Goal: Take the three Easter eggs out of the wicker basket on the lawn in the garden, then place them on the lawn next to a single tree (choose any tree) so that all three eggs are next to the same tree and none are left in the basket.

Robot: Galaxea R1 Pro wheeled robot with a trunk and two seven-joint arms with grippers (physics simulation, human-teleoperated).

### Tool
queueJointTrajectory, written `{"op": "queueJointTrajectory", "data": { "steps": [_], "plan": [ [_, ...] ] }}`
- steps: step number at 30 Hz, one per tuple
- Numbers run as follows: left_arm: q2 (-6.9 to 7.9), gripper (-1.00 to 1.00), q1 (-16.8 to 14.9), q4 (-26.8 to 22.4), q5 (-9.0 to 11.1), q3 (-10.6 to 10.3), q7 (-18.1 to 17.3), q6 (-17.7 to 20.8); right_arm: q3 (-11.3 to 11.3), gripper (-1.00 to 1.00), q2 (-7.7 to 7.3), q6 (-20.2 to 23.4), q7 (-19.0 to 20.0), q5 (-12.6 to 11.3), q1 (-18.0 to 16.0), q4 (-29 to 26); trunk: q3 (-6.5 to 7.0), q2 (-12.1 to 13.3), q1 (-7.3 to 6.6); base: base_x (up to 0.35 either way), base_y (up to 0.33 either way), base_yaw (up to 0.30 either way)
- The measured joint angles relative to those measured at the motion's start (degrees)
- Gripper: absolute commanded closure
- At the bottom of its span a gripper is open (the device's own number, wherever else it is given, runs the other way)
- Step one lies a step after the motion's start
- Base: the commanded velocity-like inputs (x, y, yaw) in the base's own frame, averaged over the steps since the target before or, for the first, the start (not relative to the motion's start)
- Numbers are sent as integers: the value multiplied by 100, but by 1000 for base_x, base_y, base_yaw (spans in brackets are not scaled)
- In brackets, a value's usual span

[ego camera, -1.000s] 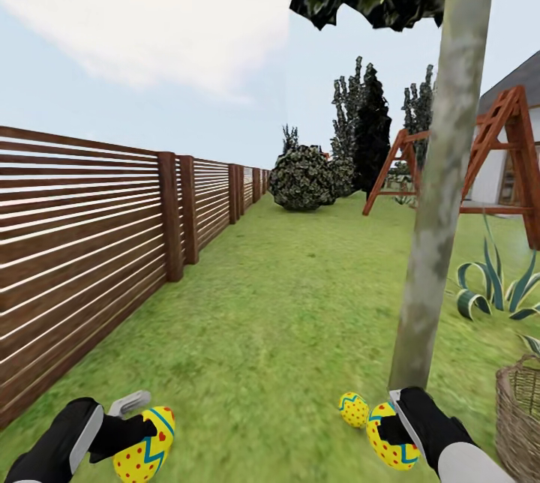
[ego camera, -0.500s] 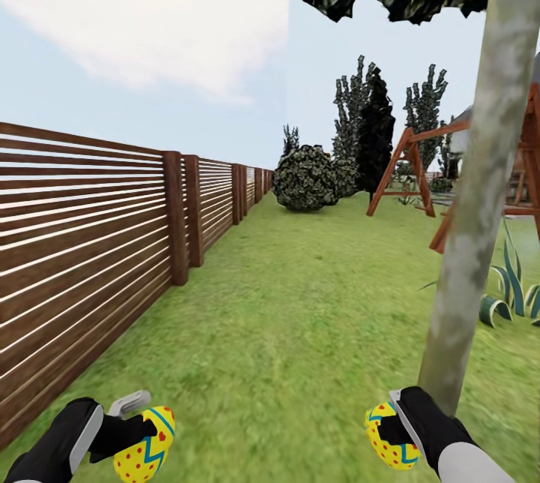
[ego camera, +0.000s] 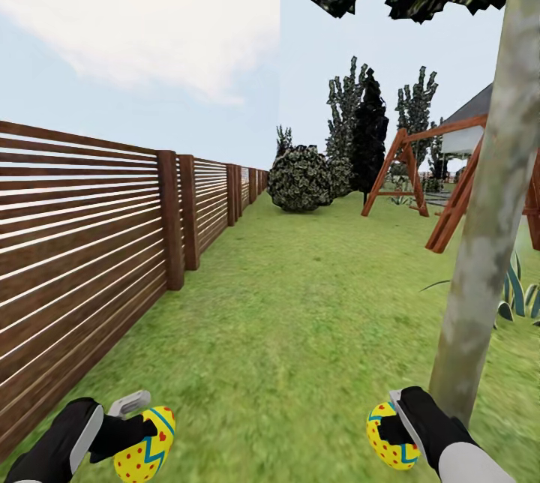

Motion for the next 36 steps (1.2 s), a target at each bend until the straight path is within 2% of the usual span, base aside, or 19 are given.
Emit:
{"op": "queueJointTrajectory", "data": {
  "steps": [7,24,36],
  "plan": [
    [3,100,0,-2,1,-4,-6,3,10,100,-9,-249,-22,2,1,167,0,0,-2,80,87,0],
    [4,100,-1,-3,5,5,-9,-2,3,100,-14,-263,-31,-4,1,169,9,0,-2,160,307,-64],
    [-54,100,-2,1,11,3,-8,-8,0,100,-67,-256,-31,-10,1,166,18,0,-3,298,179,-48]
  ]
}}
